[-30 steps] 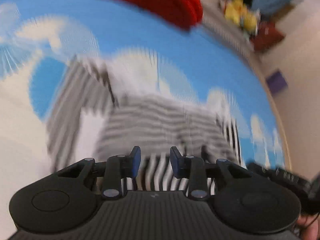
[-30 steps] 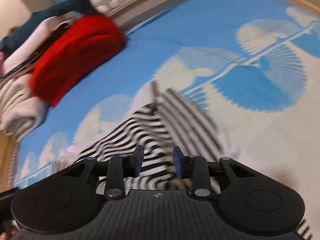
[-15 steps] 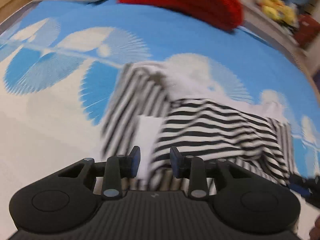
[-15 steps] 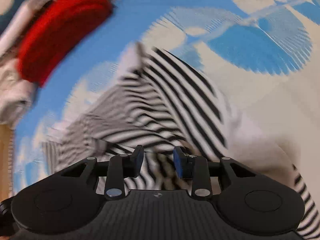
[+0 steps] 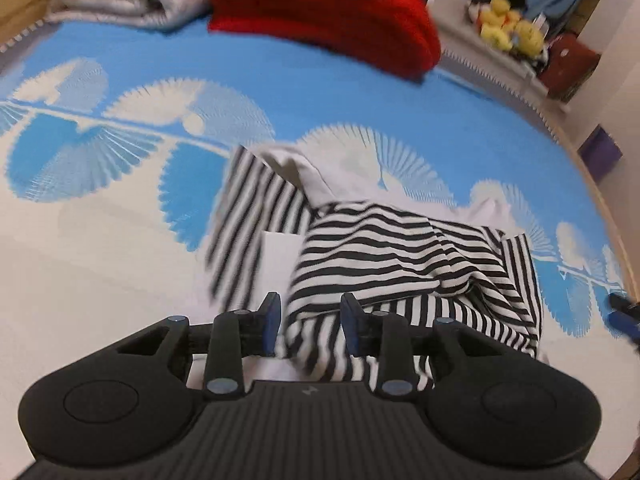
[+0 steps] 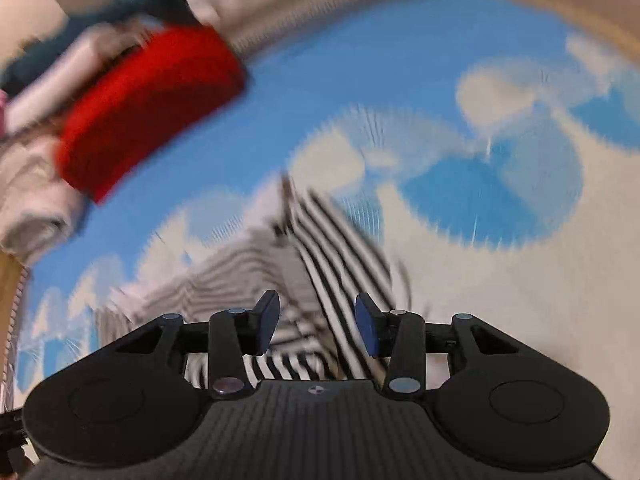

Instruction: Fold small clothes

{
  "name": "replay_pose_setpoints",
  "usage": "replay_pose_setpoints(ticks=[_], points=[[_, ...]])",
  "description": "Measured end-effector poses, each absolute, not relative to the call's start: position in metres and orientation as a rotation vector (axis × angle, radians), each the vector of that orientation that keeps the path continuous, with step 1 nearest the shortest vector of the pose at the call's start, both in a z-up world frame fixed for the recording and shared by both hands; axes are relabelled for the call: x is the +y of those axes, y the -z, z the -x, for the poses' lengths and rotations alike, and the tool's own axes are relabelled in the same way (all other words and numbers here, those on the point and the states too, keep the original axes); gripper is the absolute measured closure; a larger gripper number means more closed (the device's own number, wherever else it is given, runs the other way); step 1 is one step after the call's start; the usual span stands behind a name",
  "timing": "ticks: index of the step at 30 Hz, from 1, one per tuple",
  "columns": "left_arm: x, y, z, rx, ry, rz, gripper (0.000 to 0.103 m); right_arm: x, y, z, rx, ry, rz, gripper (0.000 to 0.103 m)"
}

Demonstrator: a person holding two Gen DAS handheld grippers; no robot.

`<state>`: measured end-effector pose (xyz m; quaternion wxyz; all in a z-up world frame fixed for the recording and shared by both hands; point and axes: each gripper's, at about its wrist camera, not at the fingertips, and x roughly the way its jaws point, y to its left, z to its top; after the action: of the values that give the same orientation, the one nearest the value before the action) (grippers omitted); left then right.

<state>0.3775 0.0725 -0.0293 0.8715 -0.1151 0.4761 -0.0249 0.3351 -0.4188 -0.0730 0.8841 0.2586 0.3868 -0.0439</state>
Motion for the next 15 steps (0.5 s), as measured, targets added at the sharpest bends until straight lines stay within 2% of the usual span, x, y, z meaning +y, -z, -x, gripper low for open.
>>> replay_pose_setpoints(ticks=[8, 10, 11, 15], points=[[0.126, -0.008, -0.266, 0.988, 0.107, 0.244, 0.067, -0.459, 0.024, -0.224, 0.704, 0.078, -0.5, 0.059], [0.139, -0.002, -0.238, 1.012, 0.086, 0.265, 0.067, -0.468, 0.028, -0.193, 0.709, 0.072, -0.484, 0.073], [0.145, 0.004, -0.225, 1.027, 0.074, 0.28, 0.067, -0.469, 0.033, -0.178, 0.723, 0.071, -0.483, 0.076], [0.163, 0.036, -0.195, 1.133, 0.05, 0.428, 0.066, -0.476, 0.078, -0.135, 0.848, 0.131, -0.5, 0.078]])
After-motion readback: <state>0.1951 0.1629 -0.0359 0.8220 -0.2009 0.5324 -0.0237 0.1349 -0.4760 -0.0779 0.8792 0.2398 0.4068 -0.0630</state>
